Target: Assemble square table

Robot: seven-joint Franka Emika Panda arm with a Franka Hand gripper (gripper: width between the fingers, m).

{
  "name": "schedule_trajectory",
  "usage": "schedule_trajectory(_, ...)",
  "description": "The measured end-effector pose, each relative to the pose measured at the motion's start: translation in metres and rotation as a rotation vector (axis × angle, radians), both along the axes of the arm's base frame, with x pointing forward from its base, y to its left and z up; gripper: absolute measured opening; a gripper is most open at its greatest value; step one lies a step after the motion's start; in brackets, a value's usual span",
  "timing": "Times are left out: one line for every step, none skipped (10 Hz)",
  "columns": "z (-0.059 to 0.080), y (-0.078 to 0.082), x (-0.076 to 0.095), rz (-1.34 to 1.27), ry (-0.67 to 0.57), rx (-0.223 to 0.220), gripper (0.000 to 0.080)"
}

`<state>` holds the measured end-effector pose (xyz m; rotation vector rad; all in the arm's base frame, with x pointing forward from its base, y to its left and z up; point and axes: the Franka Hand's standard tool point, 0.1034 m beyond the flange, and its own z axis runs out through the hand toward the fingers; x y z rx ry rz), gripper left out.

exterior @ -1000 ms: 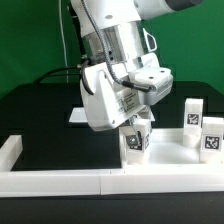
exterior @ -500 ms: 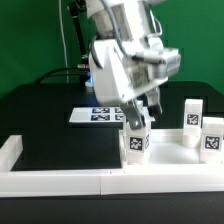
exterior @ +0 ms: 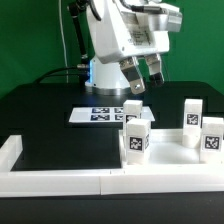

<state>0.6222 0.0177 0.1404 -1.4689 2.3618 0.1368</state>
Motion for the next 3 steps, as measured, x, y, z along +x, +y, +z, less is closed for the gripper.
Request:
schedule_trajectory(-0.0006,0.0001,-0.0002,0.0,0.001,0.0,0.0648)
schedule_trajectory(-0.0007,0.0001,-0.0002,0.0,0.001,0.0,0.0648)
schedule_trajectory(-0.0007,0.0001,-0.0002,0.0,0.001,0.0,0.0648)
